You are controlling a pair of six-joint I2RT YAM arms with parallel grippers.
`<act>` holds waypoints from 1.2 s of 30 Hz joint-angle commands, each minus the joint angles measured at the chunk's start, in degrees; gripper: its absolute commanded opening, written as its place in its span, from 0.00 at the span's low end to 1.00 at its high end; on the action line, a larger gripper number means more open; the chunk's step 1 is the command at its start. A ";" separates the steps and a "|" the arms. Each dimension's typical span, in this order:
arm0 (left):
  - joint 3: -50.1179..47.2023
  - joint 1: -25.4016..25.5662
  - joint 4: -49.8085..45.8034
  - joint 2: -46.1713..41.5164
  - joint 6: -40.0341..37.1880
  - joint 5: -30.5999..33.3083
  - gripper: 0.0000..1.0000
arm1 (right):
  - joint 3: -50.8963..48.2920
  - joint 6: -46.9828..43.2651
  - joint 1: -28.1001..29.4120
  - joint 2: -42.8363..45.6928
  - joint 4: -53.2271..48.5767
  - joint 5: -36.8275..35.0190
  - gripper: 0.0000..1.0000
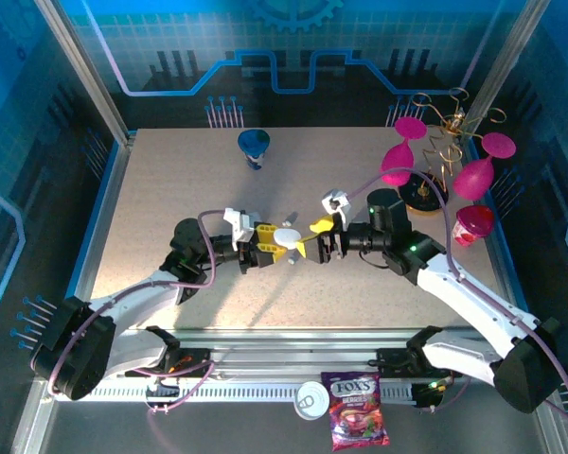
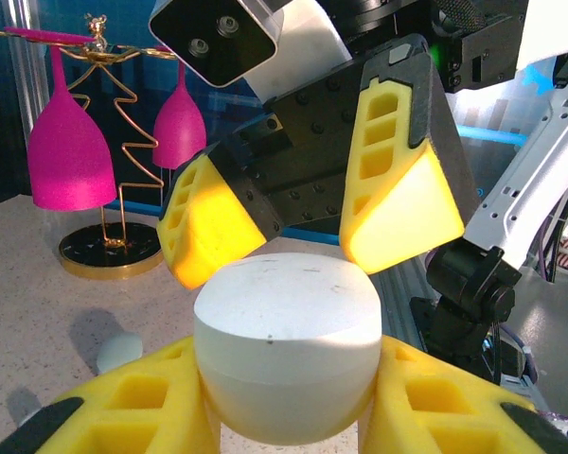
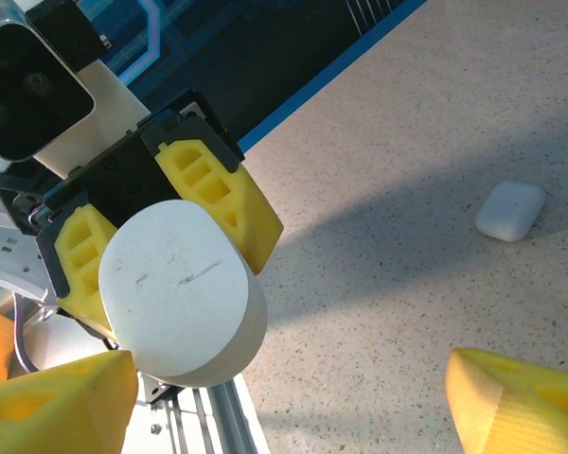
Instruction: Insert the wireless bluetooth earbuds into the charging case
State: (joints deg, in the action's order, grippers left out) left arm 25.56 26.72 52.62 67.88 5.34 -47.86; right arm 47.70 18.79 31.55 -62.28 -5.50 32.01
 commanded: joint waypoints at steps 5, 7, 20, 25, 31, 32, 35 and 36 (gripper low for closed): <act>-0.24 0.35 2.90 0.47 0.76 -3.30 0.28 | 2.35 0.03 -0.17 -1.52 2.71 -3.34 0.84; -0.25 0.35 2.73 0.41 0.81 -3.00 0.28 | 2.38 -0.63 -0.17 -1.74 2.99 -2.14 0.84; 0.96 0.36 2.31 1.21 2.04 -2.96 0.28 | 1.94 -6.25 2.20 -1.42 1.87 2.84 0.90; 0.98 0.35 1.92 0.58 2.51 -2.99 0.28 | 2.38 -6.79 2.19 -2.36 0.80 -0.18 0.89; 1.33 0.34 0.99 0.42 2.39 -2.79 0.28 | 2.38 -7.95 2.46 -2.41 0.27 -0.87 0.89; 1.43 0.35 1.15 0.50 2.39 -2.93 0.28 | 3.84 -8.39 2.47 -2.60 -0.87 -2.43 0.89; 1.55 0.34 1.54 0.68 2.42 -3.14 0.28 | 4.32 -8.15 2.46 -2.84 -1.27 -6.07 0.88; 1.55 0.27 1.51 0.77 2.39 -3.36 0.28 | 4.41 -7.92 2.43 -2.85 -1.27 -7.52 0.88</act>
State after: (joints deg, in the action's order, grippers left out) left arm 25.61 26.74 52.60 68.75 7.62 -48.80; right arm 50.17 11.68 33.54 -64.64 -6.07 30.52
